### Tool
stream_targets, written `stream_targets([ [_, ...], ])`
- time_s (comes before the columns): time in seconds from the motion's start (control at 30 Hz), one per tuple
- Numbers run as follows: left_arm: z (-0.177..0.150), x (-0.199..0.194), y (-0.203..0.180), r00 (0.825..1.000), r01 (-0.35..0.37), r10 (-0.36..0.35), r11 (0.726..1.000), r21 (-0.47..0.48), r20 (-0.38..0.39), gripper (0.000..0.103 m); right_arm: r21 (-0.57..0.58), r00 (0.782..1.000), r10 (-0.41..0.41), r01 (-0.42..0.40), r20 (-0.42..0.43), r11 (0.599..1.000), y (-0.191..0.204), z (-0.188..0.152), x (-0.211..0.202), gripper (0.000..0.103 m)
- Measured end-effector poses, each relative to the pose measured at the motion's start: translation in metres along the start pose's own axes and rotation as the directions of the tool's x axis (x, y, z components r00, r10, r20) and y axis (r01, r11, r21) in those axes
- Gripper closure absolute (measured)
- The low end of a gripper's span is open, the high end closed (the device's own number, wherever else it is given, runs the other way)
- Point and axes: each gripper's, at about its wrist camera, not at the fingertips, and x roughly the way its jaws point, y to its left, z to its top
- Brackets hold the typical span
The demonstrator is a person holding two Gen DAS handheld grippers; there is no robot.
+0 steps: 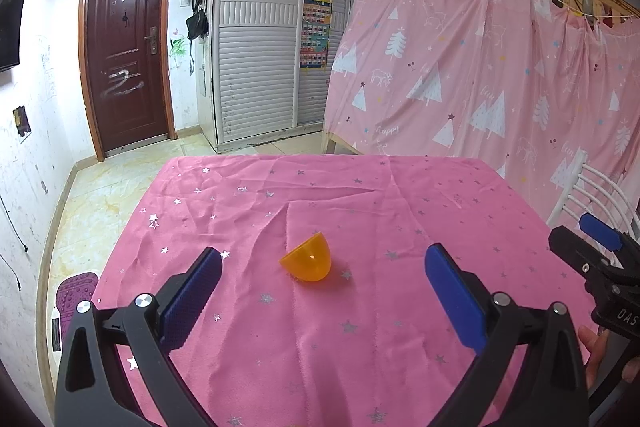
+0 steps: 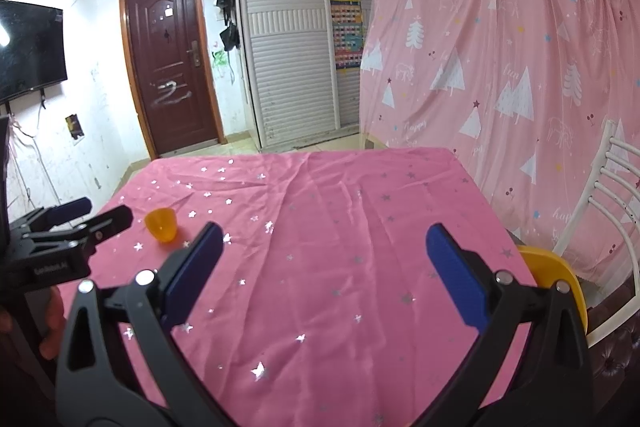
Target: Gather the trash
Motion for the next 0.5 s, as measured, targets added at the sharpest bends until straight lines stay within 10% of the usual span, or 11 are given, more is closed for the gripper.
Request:
stream_targets([
  [0.5,-0.0005,0.0016,-0.0017,1.000,-0.002,0.002,1.000,0.001,-0.002,0.008,-0.002,1.000,0.000,0.000,0.000,1.000,-0.0007,0.0003,0.0001,0.005],
])
